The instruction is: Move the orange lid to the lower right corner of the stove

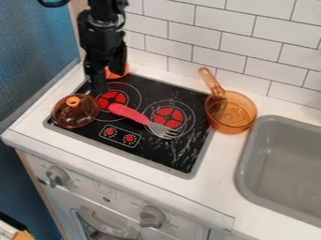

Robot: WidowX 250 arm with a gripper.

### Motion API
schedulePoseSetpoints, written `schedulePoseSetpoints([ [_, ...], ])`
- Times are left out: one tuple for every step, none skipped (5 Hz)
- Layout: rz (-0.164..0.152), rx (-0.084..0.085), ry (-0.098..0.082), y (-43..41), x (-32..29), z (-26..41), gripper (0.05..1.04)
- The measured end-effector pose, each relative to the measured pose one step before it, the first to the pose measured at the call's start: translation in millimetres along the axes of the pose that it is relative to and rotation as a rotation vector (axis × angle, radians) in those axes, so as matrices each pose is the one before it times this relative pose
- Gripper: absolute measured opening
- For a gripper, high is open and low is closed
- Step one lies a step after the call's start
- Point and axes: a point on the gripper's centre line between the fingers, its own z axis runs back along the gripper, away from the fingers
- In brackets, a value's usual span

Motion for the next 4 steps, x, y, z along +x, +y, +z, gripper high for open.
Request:
schedulePoseSetpoints([
  [0.1041, -0.0221, -0.0074, 5.64, 36.67, -4.27, 0.998],
  [0.0376, 0.0301, -0.0569, 2.75, 13.78, -16.85, 0.998],
  [0.0274, 0.0033, -0.028, 4.49, 13.68, -9.94, 0.998],
  [-0.0124, 0.0551, 0.0253, 10.28, -2.45, -11.43, 0.998],
])
